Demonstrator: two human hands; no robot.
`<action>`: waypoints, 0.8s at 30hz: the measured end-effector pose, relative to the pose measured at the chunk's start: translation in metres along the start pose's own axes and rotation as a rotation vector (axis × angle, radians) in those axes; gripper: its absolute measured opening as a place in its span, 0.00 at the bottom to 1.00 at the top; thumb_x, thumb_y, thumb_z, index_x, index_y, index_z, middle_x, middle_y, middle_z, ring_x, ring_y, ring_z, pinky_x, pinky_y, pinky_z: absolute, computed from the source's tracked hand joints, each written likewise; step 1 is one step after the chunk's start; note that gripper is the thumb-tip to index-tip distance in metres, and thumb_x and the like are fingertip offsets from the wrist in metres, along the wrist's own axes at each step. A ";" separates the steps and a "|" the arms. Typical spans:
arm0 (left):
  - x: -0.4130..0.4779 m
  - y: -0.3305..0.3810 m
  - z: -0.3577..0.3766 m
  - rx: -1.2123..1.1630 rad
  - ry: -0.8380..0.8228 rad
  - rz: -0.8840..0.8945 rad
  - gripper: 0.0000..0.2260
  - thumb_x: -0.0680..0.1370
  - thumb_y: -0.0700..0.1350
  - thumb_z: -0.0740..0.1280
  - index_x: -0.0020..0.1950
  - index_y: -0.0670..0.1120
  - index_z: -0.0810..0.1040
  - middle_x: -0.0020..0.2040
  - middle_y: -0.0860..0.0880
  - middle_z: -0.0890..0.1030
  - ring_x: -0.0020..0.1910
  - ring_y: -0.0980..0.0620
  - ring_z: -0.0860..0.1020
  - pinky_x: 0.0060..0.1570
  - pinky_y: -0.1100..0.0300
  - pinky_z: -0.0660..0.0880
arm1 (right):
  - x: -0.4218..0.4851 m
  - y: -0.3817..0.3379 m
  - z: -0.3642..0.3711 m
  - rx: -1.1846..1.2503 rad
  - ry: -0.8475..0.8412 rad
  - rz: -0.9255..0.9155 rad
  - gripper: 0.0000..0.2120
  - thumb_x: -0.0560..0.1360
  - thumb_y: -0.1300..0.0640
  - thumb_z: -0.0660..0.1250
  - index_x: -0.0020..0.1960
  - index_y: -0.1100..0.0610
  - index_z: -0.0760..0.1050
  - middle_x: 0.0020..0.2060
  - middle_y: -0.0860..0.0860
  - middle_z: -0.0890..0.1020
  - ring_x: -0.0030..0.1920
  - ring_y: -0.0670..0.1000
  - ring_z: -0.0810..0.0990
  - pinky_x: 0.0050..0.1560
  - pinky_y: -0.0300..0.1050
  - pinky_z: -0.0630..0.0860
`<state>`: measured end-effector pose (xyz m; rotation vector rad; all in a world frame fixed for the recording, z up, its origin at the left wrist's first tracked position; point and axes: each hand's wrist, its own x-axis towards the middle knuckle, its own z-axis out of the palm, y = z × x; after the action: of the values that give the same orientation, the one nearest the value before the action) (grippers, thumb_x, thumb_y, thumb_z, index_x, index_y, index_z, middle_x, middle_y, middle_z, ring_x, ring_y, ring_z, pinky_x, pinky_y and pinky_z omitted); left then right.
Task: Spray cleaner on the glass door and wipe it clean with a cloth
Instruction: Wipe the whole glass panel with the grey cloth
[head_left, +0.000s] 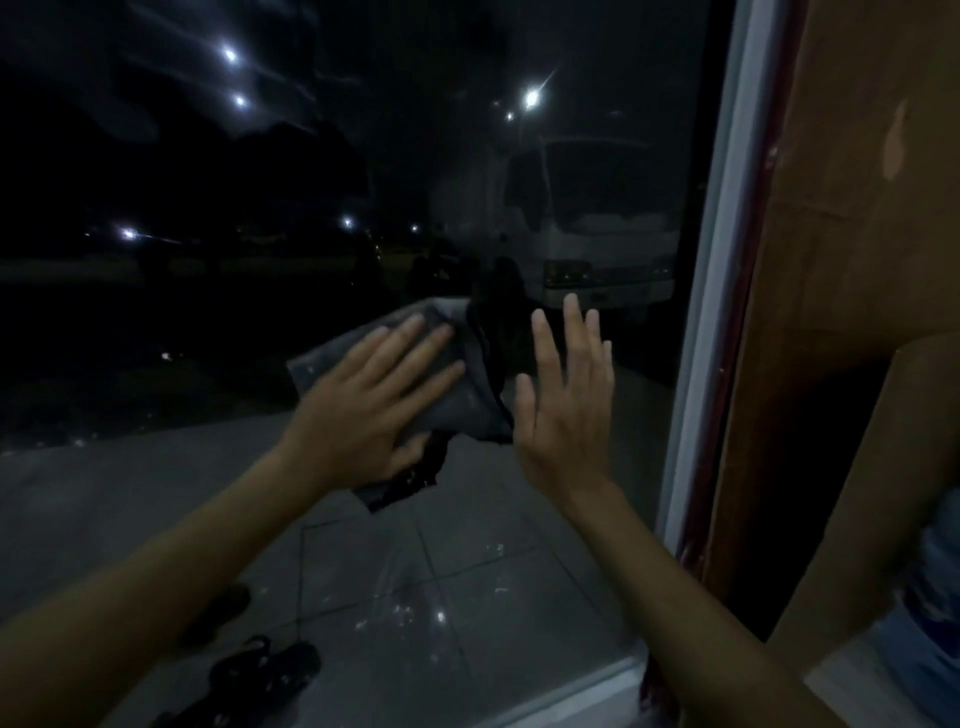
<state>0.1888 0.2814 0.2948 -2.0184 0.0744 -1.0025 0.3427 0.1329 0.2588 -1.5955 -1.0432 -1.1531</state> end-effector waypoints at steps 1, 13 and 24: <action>0.007 -0.013 -0.006 0.014 0.020 -0.049 0.29 0.75 0.55 0.57 0.74 0.46 0.64 0.74 0.39 0.62 0.74 0.39 0.57 0.73 0.46 0.51 | 0.003 -0.003 0.002 0.004 0.003 0.008 0.26 0.79 0.55 0.55 0.76 0.55 0.57 0.76 0.59 0.59 0.77 0.61 0.53 0.76 0.56 0.48; -0.037 0.023 0.005 0.087 0.000 -0.174 0.29 0.76 0.57 0.59 0.74 0.46 0.66 0.74 0.38 0.62 0.75 0.38 0.56 0.73 0.45 0.53 | -0.022 -0.013 0.041 0.067 -0.045 -0.013 0.34 0.71 0.56 0.57 0.76 0.61 0.54 0.77 0.60 0.57 0.78 0.62 0.48 0.77 0.59 0.45; -0.069 0.004 -0.003 0.071 -0.021 -0.083 0.33 0.74 0.57 0.59 0.77 0.47 0.57 0.75 0.41 0.59 0.77 0.42 0.49 0.74 0.49 0.49 | -0.009 -0.017 0.041 -0.009 -0.016 -0.186 0.28 0.77 0.51 0.57 0.75 0.58 0.58 0.75 0.58 0.58 0.77 0.60 0.51 0.76 0.59 0.47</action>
<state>0.1414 0.3038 0.2501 -1.9809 -0.0558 -1.0212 0.3334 0.1753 0.2460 -1.5417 -1.2186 -1.2708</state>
